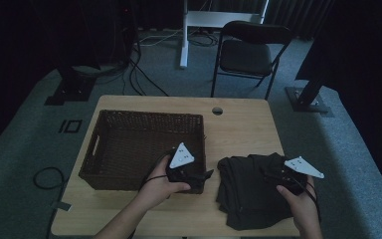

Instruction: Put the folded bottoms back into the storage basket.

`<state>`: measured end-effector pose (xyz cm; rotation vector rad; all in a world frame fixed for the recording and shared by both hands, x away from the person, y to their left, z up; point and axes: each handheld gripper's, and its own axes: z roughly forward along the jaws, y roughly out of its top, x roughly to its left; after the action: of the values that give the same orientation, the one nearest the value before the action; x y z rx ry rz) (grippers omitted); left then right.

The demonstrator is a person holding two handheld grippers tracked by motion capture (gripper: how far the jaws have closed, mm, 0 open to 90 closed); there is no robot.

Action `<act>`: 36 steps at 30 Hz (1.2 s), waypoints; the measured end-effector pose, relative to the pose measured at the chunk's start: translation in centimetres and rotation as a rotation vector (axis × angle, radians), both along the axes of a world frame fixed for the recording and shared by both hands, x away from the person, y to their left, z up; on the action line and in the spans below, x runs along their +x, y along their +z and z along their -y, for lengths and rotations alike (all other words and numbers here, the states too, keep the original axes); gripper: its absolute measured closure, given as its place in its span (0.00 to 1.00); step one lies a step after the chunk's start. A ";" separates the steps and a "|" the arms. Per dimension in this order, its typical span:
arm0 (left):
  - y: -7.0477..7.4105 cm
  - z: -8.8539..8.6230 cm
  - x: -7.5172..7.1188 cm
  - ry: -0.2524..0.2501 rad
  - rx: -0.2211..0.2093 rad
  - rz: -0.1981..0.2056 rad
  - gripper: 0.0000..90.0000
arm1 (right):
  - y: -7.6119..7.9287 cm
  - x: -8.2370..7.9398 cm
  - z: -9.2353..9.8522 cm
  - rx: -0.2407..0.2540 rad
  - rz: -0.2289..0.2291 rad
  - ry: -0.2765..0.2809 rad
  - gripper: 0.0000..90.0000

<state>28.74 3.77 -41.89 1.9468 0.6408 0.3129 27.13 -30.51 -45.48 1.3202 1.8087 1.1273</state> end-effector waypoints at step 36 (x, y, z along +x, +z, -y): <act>-7.5 12.1 -2.3 -0.007 0.046 -0.111 0.23 | -4.7 -0.2 5.1 -0.054 -0.061 -0.075 0.13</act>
<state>26.42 -8.34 -49.38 2.0209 0.7039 0.2185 26.91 -35.63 -50.17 1.3918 1.8049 1.0014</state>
